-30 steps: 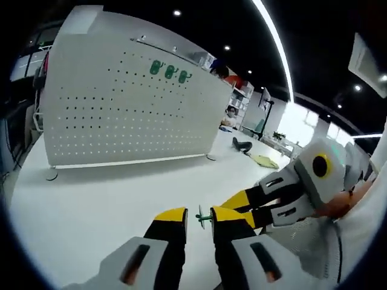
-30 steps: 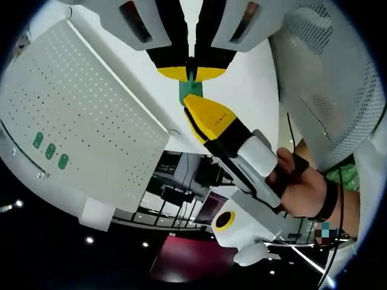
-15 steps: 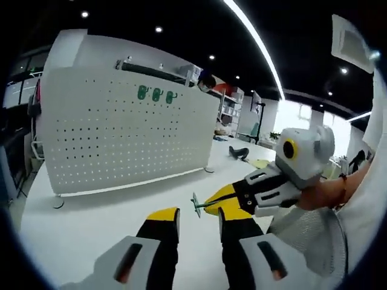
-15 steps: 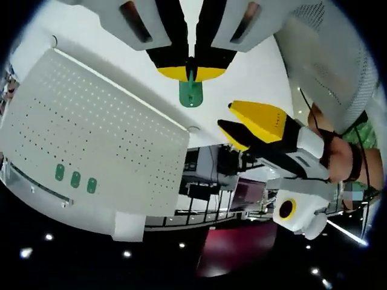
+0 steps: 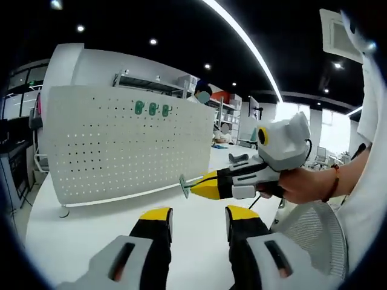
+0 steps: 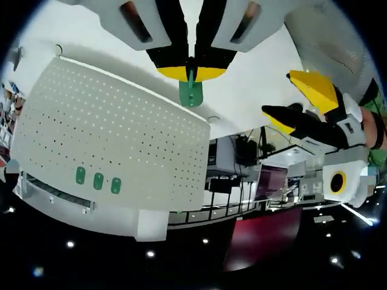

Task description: Insert the hook assembly into the mounting plate slot until the hook locks in place.

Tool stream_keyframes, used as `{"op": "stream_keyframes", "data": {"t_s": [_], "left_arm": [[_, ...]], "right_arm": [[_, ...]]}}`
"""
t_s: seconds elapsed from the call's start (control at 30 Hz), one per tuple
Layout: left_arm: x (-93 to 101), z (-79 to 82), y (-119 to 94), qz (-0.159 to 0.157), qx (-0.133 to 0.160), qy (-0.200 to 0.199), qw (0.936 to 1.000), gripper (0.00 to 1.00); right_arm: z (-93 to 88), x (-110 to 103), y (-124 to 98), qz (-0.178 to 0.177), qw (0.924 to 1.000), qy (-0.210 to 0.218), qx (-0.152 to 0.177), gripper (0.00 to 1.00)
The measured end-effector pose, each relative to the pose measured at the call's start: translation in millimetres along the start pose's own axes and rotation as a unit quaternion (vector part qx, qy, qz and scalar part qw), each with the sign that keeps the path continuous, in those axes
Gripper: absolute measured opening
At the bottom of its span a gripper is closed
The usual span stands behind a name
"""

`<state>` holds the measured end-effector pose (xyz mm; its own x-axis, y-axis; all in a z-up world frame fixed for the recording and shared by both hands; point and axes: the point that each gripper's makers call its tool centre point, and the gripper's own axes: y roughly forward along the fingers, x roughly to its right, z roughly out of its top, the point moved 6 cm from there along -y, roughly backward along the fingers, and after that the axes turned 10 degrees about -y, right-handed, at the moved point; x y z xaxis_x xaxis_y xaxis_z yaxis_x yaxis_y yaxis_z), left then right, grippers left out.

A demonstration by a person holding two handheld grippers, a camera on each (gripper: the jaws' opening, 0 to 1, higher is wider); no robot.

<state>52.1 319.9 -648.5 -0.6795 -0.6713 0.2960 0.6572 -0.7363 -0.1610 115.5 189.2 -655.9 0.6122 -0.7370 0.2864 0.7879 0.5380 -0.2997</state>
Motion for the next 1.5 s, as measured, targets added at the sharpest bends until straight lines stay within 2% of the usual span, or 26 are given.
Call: {"op": "stream_keyframes", "data": {"t_s": [0.13, 0.27, 0.37, 0.8, 0.9, 1.5], "left_arm": [[-1.1, 0.8, -6, 0.006, 0.011, 0.002, 0.9999, 0.41], [-0.9, 0.6, -11, 0.004, 0.015, 0.004, 0.9999, 0.45], [1.1, 0.1, -14, -0.005, 0.014, 0.004, 0.9999, 0.49], [-3.6, 9.9, -28, -0.013, 0.029, 0.026, 0.9991, 0.57], [-7.7, 9.8, -31, -0.016, 0.025, 0.016, 0.9994, 0.57], [-26.1, 9.9, -45, -0.022, 0.024, 0.019, 0.9993, 0.6]], "right_arm": [[11.2, 7, 7, -0.015, 0.9998, 0.011, 0.01, 0.0], [24.4, 17, 12, -0.031, 0.9983, 0.041, 0.028, 0.01], [32.6, 23, 16, -0.044, 0.9975, 0.044, 0.034, 0.01], [73.2, 55, 36, -0.103, 0.9897, 0.067, 0.072, 0.01], [81.6, 62, 41, -0.113, 0.9867, 0.078, 0.087, 0.01], [117.2, 91, 74, -0.167, 0.9745, 0.109, 0.103, 0.01]]}}
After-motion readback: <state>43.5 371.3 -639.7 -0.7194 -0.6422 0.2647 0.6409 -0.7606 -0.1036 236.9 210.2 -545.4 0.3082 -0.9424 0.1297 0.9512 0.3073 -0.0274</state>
